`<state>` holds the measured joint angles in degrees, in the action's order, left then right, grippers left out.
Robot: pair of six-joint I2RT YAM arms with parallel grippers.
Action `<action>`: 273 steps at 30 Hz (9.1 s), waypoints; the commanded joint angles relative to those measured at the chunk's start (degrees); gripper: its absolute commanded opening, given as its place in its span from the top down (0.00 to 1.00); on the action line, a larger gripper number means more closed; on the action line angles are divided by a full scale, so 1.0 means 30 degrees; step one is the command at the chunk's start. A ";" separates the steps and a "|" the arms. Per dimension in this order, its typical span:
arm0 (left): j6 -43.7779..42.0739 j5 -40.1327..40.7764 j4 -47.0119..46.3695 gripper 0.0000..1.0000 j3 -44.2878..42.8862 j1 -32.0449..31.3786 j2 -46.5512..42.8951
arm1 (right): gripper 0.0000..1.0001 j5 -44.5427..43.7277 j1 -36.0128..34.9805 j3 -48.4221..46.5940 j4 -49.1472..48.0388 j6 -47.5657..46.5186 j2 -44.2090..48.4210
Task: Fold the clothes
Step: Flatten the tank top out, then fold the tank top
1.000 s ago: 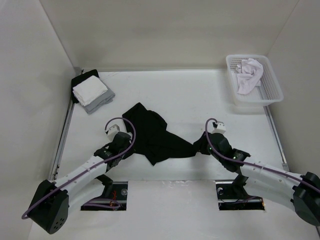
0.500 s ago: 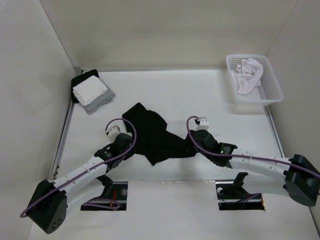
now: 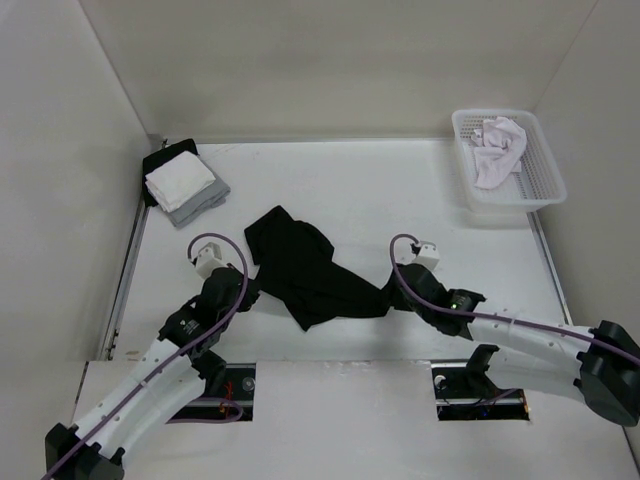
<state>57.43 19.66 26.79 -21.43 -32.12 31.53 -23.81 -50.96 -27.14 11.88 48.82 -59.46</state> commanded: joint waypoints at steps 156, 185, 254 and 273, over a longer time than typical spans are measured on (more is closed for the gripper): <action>-0.1008 -0.8897 -1.3147 0.96 0.4947 0.7996 0.0271 | 0.43 0.1550 0.0444 -0.0917 0.5923 0.1544 0.3477; -0.1623 -0.8489 -1.3734 0.97 0.4390 0.9315 0.1854 | 0.55 0.5628 0.9271 -0.4709 -0.6099 -0.2446 -0.8463; -0.1036 -0.5382 -0.9310 1.00 -1.8163 0.9314 0.1001 | 1.00 -1.6027 -1.2557 -2.4586 -0.1478 -2.1144 0.2978; -0.2122 -0.3712 -1.1563 1.00 -1.4916 1.0194 0.8673 | 1.00 0.0209 0.5175 -2.2296 0.1164 -1.2064 -0.3605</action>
<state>52.49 6.70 -2.59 -66.13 -2.24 54.17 -43.77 -46.98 -90.13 6.96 -4.08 -66.13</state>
